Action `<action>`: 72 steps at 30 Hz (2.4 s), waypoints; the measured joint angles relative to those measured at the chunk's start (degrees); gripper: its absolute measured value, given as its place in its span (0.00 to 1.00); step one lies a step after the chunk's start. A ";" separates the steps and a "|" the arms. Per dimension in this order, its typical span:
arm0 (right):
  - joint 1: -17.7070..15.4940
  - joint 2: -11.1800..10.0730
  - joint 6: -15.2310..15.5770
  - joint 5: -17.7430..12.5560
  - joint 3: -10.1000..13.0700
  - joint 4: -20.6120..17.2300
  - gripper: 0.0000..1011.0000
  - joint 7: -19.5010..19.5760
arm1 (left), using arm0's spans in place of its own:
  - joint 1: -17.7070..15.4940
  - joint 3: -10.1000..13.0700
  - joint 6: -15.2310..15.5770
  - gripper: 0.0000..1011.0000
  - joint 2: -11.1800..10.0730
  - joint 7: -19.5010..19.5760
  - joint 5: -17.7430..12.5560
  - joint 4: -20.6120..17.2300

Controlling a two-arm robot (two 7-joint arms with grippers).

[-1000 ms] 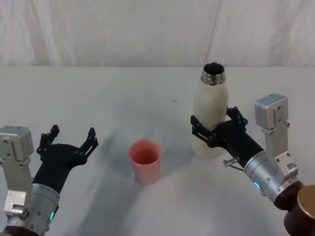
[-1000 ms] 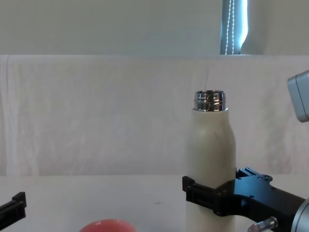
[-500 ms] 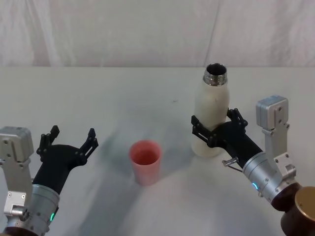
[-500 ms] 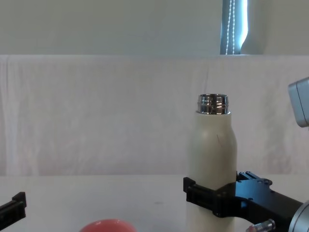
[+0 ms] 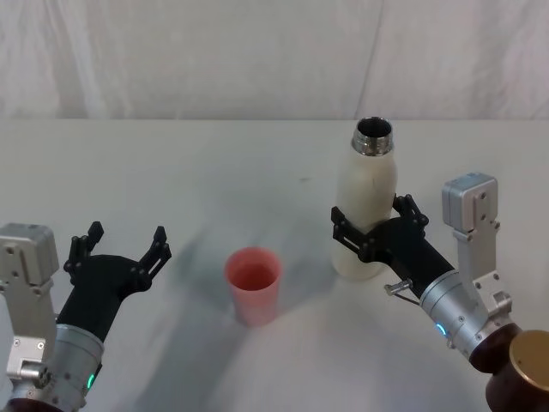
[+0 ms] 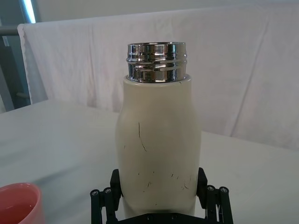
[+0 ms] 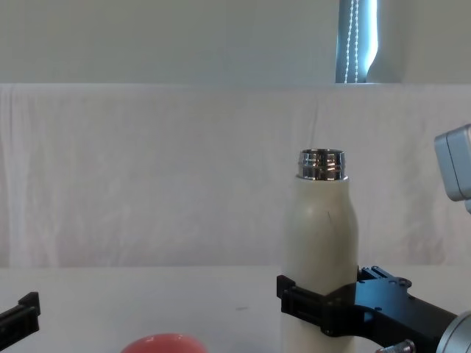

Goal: Grasp the thermos with one hand and pour water into the cup lid.

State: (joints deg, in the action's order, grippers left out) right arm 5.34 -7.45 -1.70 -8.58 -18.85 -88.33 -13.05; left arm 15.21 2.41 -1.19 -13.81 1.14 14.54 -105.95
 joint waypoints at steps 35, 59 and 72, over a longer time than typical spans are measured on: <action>-0.08 0.04 0.70 0.65 -0.17 0.12 0.99 0.05 | 0.00 0.00 0.00 0.99 0.00 0.00 0.00 0.00; -5.65 -1.84 0.27 1.22 1.30 -5.29 0.99 0.98 | 0.00 0.00 0.00 0.99 0.00 0.00 0.00 0.00; -11.20 -3.55 -0.67 2.40 3.31 -10.41 0.99 2.47 | 0.00 0.00 0.00 0.99 0.00 0.00 0.00 0.00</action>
State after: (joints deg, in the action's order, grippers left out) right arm -5.85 -11.00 -2.37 -6.18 -15.54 -98.74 -10.58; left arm 15.21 2.41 -1.19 -13.81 1.14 14.54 -105.95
